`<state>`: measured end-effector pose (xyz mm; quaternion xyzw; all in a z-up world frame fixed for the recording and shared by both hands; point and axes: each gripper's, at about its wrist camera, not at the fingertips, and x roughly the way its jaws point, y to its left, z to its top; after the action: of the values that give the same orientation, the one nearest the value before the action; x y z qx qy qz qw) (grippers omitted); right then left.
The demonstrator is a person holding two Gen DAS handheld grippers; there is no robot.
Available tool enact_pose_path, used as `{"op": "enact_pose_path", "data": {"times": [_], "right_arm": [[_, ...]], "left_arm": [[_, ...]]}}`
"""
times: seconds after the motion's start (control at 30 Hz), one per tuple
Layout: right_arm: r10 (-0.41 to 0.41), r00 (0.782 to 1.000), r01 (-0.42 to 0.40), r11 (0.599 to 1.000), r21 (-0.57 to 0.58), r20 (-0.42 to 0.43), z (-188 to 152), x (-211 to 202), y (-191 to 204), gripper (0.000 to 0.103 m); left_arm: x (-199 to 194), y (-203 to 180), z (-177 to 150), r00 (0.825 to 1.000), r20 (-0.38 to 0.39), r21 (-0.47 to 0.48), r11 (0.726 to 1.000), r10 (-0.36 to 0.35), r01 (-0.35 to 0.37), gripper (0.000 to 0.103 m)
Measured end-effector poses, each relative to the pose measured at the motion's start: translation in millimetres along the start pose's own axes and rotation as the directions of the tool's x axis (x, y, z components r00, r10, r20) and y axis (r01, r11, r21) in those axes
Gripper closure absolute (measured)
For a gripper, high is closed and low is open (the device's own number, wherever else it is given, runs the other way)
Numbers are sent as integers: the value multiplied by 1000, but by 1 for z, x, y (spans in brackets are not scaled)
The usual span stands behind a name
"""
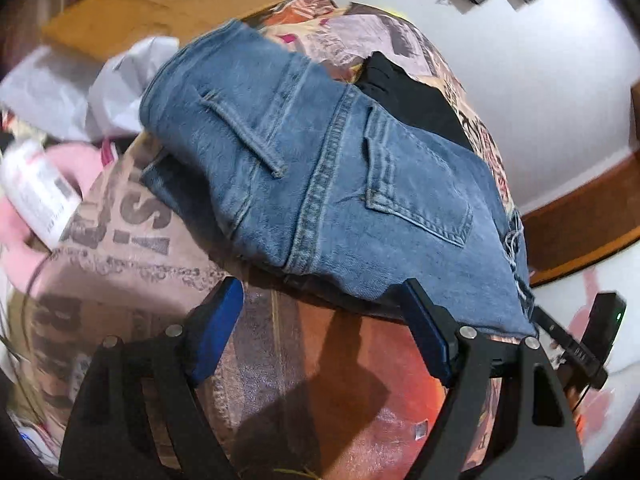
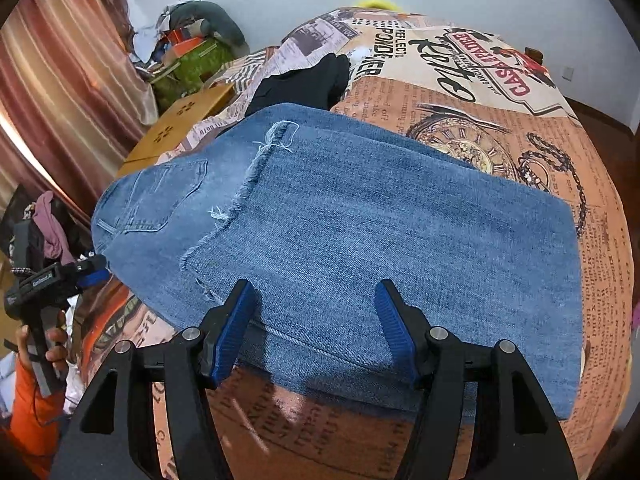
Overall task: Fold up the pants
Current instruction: 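Grasp the waistband with the left tool and lift it up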
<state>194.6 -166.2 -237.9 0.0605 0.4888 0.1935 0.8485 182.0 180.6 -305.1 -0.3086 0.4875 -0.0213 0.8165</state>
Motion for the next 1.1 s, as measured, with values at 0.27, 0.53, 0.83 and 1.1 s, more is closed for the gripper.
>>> {"op": "enact_pose_path", "data": {"times": [0.27,0.53,0.83,1.1], "right_arm": [[6,1000,-6,1000,-10,-4,0,1,1,40],[23,1000,-23,1000,-4,-2,1,1,0,38],[39,999,-40,999,-17,-3,1,1,2,37],[63,998,-63,998,-3,-2,1,1,-2,37]], "left_arm": [[15,-4,6,1000,4,-55,998,-9,9,21],[32,4,25,999,25,-227,973,-40,45,21],[33,-20,36,992,80,-114,989,100,-91,50],[6,-48,40,955,218,53,975,201,-218,82]]}}
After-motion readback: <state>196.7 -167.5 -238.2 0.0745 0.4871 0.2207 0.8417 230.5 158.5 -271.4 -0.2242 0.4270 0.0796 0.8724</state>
